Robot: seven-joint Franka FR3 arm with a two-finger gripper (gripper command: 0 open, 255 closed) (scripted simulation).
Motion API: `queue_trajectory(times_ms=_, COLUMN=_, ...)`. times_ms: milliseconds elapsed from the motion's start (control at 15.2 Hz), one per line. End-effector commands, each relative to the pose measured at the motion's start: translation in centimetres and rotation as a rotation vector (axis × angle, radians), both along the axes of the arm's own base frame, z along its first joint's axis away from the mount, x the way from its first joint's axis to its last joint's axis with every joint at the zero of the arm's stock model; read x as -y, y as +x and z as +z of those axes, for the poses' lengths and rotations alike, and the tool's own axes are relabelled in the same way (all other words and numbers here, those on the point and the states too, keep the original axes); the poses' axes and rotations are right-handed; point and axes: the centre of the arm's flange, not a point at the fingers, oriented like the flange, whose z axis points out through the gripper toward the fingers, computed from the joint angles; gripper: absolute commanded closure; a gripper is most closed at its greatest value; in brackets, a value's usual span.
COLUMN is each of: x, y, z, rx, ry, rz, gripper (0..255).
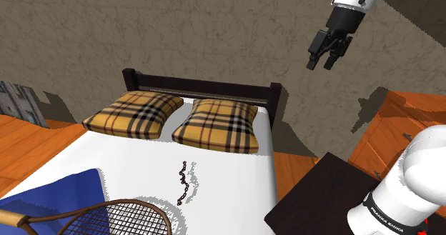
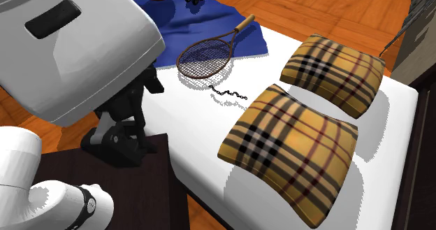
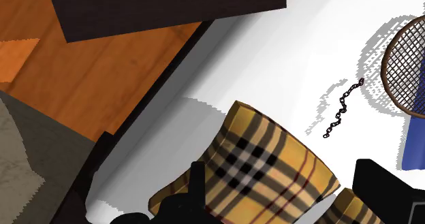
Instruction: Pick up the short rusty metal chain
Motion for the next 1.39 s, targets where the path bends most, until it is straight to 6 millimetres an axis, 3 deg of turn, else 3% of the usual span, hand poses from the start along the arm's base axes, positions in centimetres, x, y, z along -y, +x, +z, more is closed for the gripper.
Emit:
queue_trajectory(times_ms=0, x=0.0, y=0.0, z=0.0, rx=0.0, ry=0.0, rz=0.0, gripper=0)
queue_trajectory(times_ms=1320, x=-16.9, y=10.0, z=-17.7, rx=-0.032, ry=0.014, rz=-0.023, gripper=0)
